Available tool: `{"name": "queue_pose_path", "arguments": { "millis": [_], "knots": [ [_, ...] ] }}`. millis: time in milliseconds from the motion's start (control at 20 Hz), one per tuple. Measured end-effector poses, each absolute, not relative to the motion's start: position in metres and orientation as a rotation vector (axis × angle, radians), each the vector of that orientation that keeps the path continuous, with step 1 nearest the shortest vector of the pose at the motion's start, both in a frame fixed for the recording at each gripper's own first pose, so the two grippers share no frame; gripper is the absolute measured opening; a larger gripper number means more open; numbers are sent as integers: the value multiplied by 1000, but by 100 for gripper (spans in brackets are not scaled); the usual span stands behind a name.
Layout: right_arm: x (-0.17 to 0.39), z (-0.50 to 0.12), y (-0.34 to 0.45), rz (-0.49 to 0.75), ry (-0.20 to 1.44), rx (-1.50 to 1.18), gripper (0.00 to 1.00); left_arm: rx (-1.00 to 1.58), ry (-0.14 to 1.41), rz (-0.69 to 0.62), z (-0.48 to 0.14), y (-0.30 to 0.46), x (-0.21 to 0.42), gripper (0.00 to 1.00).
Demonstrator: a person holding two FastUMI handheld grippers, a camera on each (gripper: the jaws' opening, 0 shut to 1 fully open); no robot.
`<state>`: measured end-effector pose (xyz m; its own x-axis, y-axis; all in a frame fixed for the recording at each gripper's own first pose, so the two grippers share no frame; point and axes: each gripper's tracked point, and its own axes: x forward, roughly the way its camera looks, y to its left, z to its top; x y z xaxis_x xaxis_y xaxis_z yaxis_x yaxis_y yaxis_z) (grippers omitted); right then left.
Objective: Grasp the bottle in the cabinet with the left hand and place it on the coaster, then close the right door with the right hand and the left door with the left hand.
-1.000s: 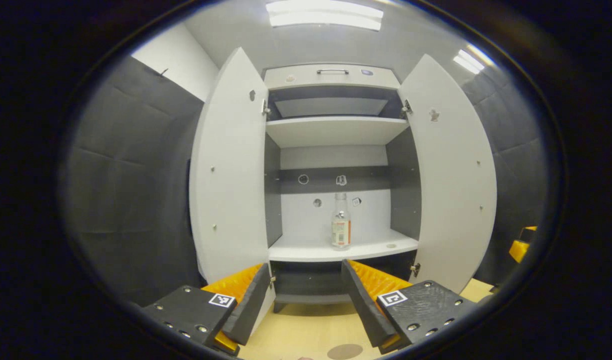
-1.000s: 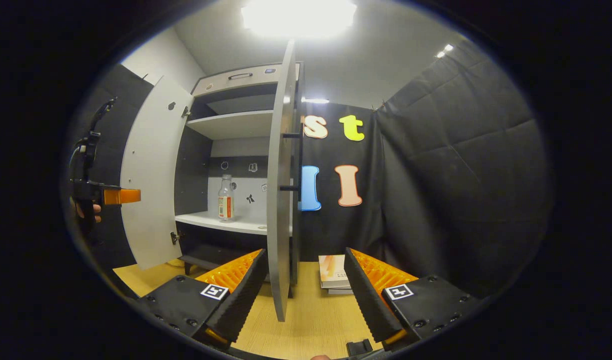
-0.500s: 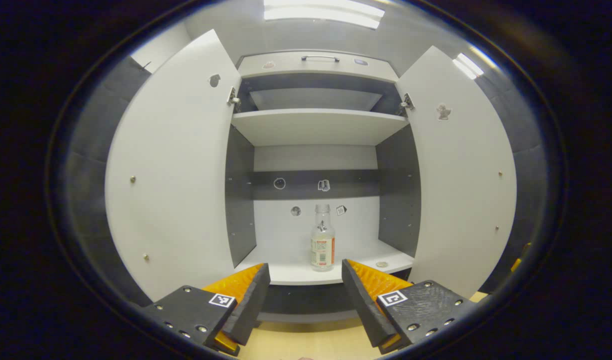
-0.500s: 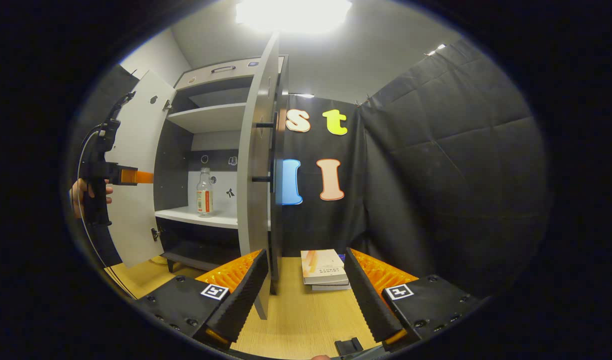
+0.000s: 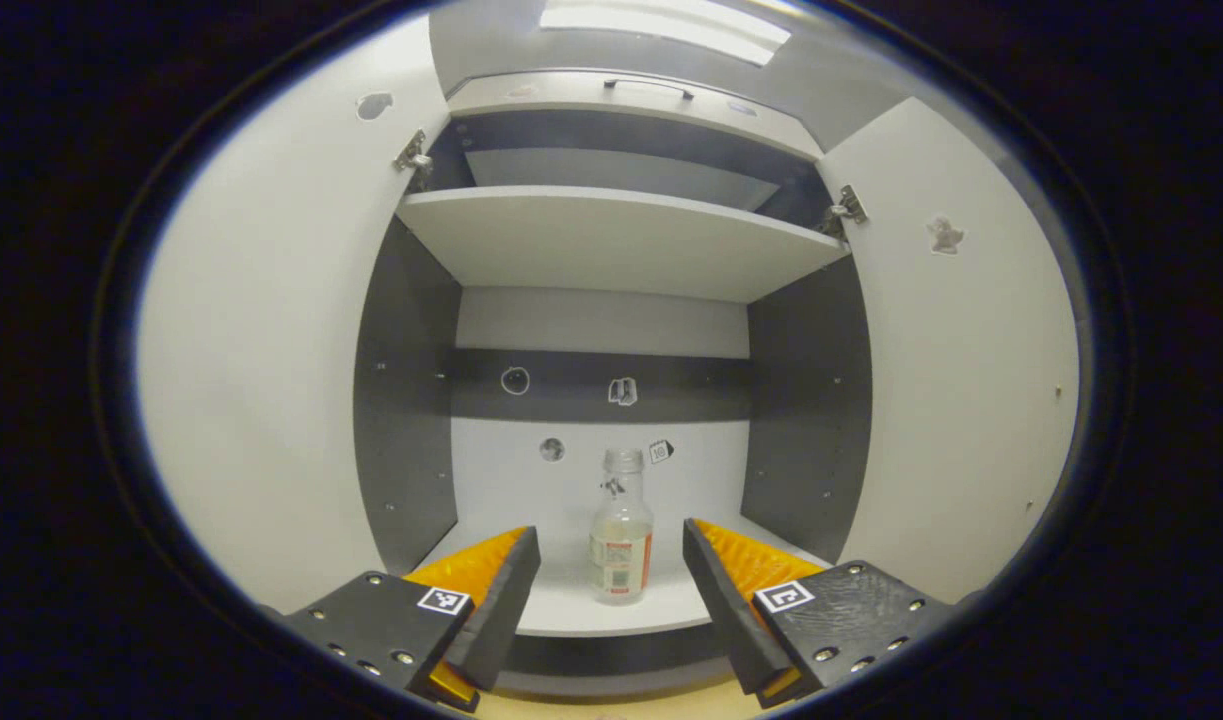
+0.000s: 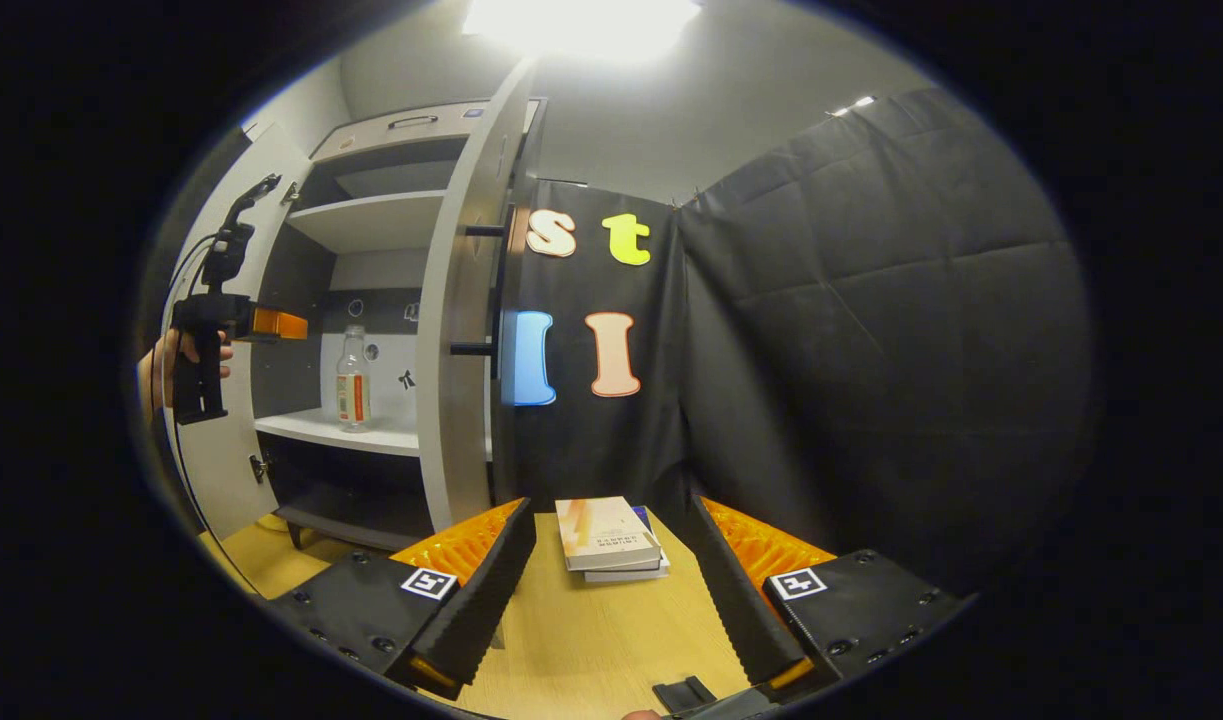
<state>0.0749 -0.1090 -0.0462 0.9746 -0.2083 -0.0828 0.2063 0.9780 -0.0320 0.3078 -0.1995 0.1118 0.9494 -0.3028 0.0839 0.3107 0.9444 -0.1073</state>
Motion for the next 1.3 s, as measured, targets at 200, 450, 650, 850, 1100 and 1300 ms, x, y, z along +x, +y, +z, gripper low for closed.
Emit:
{"name": "queue_pose_path", "arguments": {
  "millis": [200,450,650,850,1100,1300],
  "knots": [
    [78,-50,-114,-271,100,-22,98,-135,-70,-343,112,-216,346,87],
    [81,-51,-120,-342,106,-46,98,-132,-58,-371,108,-232,394,88],
    [81,-56,-127,-390,121,-29,98,-132,-43,-379,103,-237,423,88],
    [82,-60,-128,-412,129,-35,98,-135,-27,-389,98,-245,445,87],
    [81,-65,-124,-406,149,-40,98,-88,-26,-367,96,-248,456,48],
    [78,-62,-122,-384,140,-42,98,-130,-21,-377,101,-247,443,44]
  ]
}}
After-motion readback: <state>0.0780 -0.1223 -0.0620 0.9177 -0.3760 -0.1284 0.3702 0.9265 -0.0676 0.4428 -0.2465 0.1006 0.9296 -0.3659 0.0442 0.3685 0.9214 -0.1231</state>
